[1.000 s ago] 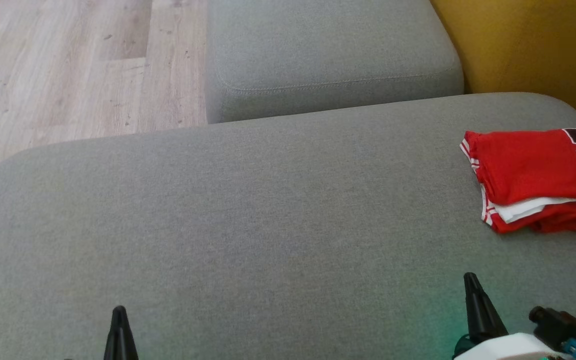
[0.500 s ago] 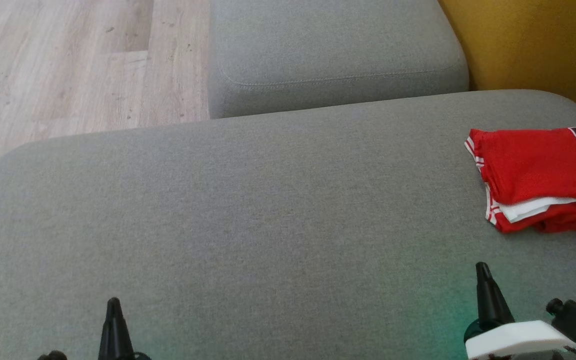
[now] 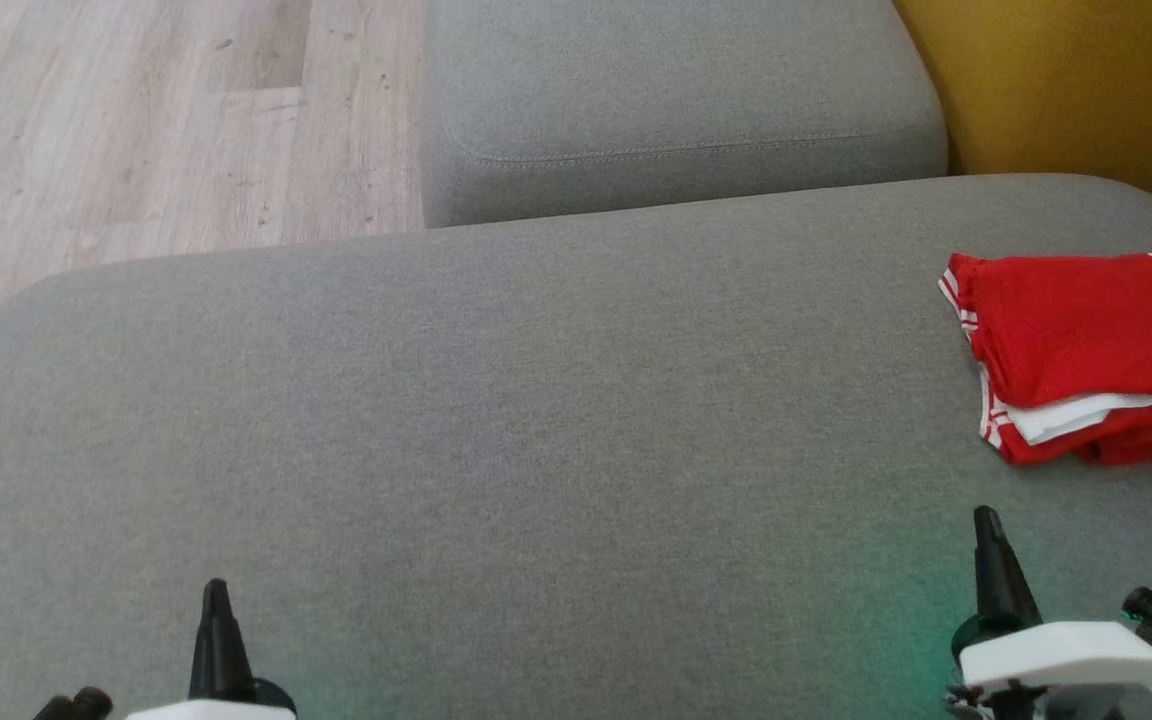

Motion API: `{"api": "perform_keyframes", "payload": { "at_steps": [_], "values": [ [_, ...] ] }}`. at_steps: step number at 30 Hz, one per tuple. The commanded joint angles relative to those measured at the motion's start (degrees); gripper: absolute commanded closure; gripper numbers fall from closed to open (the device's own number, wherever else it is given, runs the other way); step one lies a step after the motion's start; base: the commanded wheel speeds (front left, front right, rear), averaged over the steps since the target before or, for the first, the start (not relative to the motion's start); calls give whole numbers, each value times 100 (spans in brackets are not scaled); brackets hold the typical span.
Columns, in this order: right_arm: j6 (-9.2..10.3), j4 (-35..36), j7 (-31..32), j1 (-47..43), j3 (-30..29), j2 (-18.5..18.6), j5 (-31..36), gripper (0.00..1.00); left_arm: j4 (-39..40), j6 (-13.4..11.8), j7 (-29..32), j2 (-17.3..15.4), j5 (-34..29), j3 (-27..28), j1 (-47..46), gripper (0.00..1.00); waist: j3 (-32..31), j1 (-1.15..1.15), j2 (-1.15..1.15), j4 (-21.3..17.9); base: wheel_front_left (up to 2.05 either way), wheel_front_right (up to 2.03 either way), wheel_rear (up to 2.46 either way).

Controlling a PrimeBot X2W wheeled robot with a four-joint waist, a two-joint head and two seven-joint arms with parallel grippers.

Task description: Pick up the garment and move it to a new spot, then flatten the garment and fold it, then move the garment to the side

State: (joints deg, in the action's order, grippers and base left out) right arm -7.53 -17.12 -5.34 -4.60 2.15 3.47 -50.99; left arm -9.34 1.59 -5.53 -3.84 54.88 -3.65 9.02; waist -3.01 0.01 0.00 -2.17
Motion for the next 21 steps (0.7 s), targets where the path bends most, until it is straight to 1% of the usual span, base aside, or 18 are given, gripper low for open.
{"api": "perform_keyframes", "payload": {
  "at_steps": [1,21],
  "values": [
    [2,219,30,315,24,102,-131,100,138,46,22,-80,106,154,-315,100,3,0,0,2,0,0,0],
    [3,257,371,579,-206,108,-1624,100,-74,240,367,-85,1475,368,-737,100,116,0,0,79,0,0,0]
  ]
}}
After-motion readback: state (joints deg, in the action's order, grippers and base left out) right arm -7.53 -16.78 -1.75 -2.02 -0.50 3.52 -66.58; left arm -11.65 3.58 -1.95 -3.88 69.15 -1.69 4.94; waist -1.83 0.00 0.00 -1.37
